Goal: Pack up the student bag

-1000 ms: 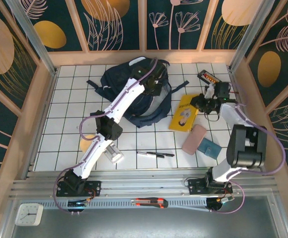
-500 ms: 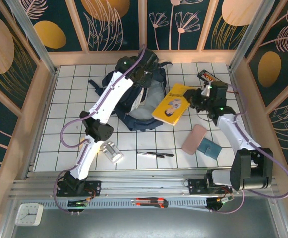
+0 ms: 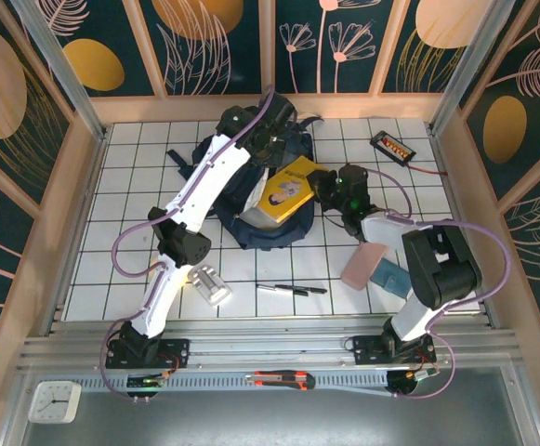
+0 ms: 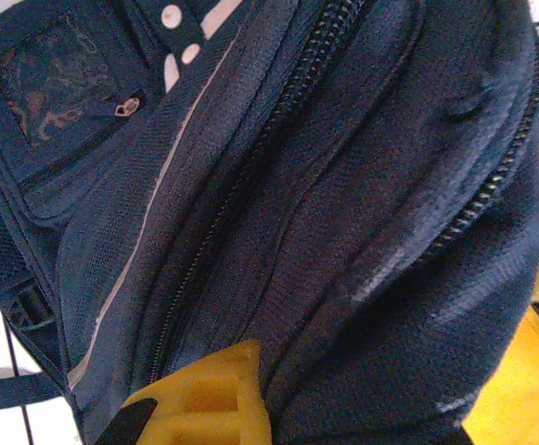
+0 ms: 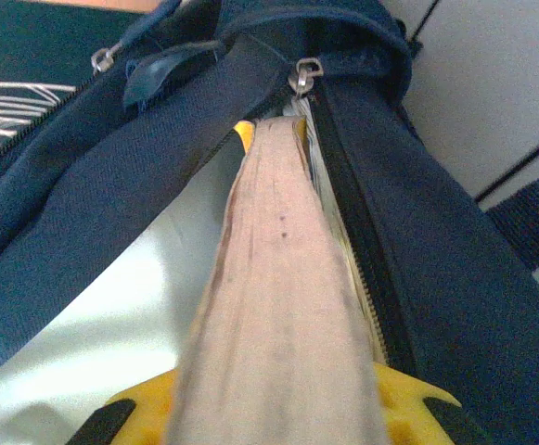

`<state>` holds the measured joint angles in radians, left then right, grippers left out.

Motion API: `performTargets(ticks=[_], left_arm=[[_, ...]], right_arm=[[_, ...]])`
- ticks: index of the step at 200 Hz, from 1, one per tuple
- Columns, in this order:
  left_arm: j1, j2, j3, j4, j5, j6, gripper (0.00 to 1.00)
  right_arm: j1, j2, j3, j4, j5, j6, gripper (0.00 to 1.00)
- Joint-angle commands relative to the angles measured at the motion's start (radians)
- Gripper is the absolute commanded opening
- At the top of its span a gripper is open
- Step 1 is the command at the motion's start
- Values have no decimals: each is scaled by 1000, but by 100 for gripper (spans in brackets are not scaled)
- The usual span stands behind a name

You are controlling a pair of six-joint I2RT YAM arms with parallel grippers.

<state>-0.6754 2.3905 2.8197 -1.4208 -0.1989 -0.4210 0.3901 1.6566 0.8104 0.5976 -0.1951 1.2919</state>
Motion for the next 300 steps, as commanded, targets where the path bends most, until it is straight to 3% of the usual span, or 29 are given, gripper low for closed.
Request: performTargets(ticks=[1, 40, 70, 108, 142, 169, 193, 231, 261, 278, 300], left_arm=[[-3, -71, 24, 39, 1, -19, 0], [-3, -57, 38, 39, 11, -27, 0], [-3, -26, 82, 39, 37, -39, 0], [-4, 9, 117, 39, 40, -34, 0], [-3, 25, 118, 39, 7, -13, 0], [8, 23, 88, 39, -32, -14, 0], [12, 32, 108, 39, -25, -4, 0], [12, 55, 164, 39, 27, 16, 0], [11, 55, 184, 40, 58, 24, 0], [14, 52, 181, 39, 39, 23, 0], [22, 55, 157, 39, 6, 17, 0]], right_arm=[[9, 20, 55, 207, 189, -10, 0], [40, 96, 51, 371, 388, -47, 0], [89, 215, 143, 405, 412, -34, 0], [126, 317, 243, 339, 309, 20, 0], [137, 338, 312, 175, 156, 23, 0], [186, 287, 302, 25, 156, -9, 0], [196, 304, 307, 35, 125, -47, 0], [163, 500, 494, 132, -176, -42, 0], [163, 602, 640, 129, -240, -130, 0], [119, 629, 681, 95, -248, -148, 42], [87, 553, 623, 50, -235, -177, 67]])
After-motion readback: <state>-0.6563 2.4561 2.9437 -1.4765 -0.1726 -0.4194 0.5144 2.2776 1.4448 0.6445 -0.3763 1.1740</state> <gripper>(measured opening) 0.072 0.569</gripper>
